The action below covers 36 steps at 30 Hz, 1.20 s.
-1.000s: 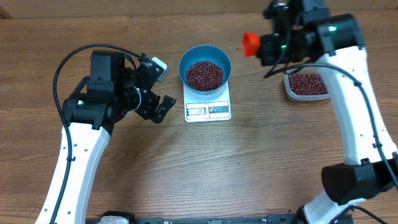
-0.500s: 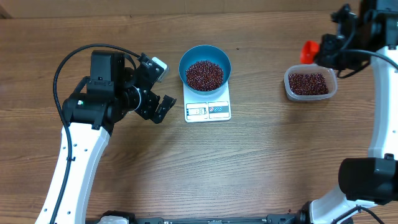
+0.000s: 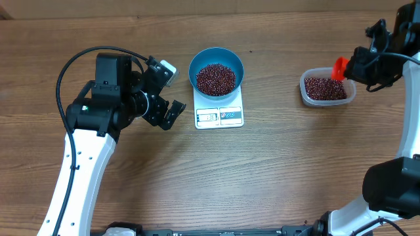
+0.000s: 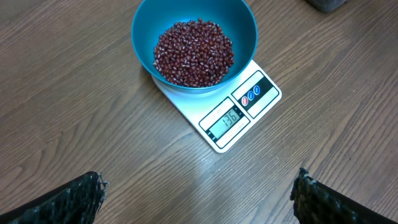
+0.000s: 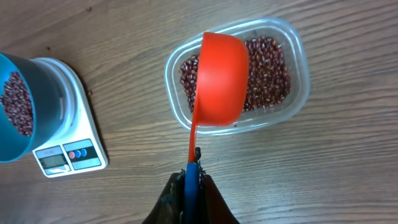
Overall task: Scoop item into bowl and weigh 150g on scale
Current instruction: 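Scoop a fifth load of beans from the tub with the right gripper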
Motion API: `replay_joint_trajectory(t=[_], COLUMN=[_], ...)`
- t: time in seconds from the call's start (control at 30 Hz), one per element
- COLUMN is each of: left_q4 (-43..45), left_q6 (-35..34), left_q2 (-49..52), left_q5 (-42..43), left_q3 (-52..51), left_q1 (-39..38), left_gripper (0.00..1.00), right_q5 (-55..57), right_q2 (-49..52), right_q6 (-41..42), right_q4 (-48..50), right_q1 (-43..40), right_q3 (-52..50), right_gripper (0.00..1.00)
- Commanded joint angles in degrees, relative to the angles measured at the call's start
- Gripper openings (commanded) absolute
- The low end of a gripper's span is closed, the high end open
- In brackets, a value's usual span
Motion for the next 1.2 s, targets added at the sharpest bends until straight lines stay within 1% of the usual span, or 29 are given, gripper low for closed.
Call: replay_joint_trajectory(t=[0.0, 0.6, 1.0, 1.17], left_q4=[0.1, 0.1, 0.1, 0.1], left_q6=[1.5, 1.5, 1.5, 1.5], left_q2=[0.4, 0.4, 0.4, 0.4], left_q5=[0.0, 0.0, 0.0, 0.0], left_q3=[-0.1, -0.1, -0.1, -0.1], left_q1=[0.2, 0.2, 0.2, 0.2], left_gripper=[1.00, 1.00, 0.99, 1.00], right_q5=[0.1, 0.1, 0.1, 0.1], right_q2=[-2.1, -2.1, -1.9, -1.7], right_q6=[-1.3, -1.3, -1.4, -1.5], right_q4=[0.9, 8.0, 13.0, 13.9], right_q1=[-0.1, -0.1, -0.1, -0.1], right_q3=[-2.4, -14.2, -18.1, -18.3], right_gripper=[0.04, 0.04, 0.04, 0.04])
